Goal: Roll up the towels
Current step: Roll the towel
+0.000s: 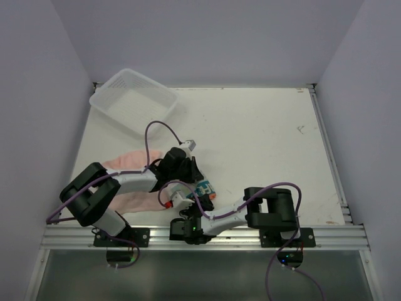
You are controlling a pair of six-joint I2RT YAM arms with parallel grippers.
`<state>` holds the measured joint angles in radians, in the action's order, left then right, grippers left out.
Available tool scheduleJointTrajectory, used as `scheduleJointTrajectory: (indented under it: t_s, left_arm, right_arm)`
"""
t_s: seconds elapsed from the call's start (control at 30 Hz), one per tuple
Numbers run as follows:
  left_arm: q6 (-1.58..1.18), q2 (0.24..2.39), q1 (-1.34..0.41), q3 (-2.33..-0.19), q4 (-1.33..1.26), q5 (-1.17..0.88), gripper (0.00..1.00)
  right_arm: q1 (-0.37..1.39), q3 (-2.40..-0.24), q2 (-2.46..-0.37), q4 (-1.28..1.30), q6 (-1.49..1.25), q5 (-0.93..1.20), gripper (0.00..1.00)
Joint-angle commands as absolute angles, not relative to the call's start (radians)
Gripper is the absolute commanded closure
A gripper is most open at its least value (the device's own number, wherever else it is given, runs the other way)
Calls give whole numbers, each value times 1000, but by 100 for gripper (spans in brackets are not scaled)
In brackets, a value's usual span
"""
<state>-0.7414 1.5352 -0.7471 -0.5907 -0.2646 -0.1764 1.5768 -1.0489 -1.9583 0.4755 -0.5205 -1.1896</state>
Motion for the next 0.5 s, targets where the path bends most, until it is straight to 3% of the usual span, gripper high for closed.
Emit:
scheduleJointTrajectory:
  t_s: [0.0,0.2,0.47]
  left_arm:
    - [-742,1542,-749,-566,-223,-147,93]
    - [-730,1552,-749,-578,-178,-115,96]
    - [-738,1569,-749,-569,-195,-126,96]
  right_arm:
    - [1582,-1051,-1908,485,-577,-1238,72]
    - [1582,-1055,-1849,512,-607,-1292,50]
    - [1582,-1039,-1721,520,-630,-1284,44]
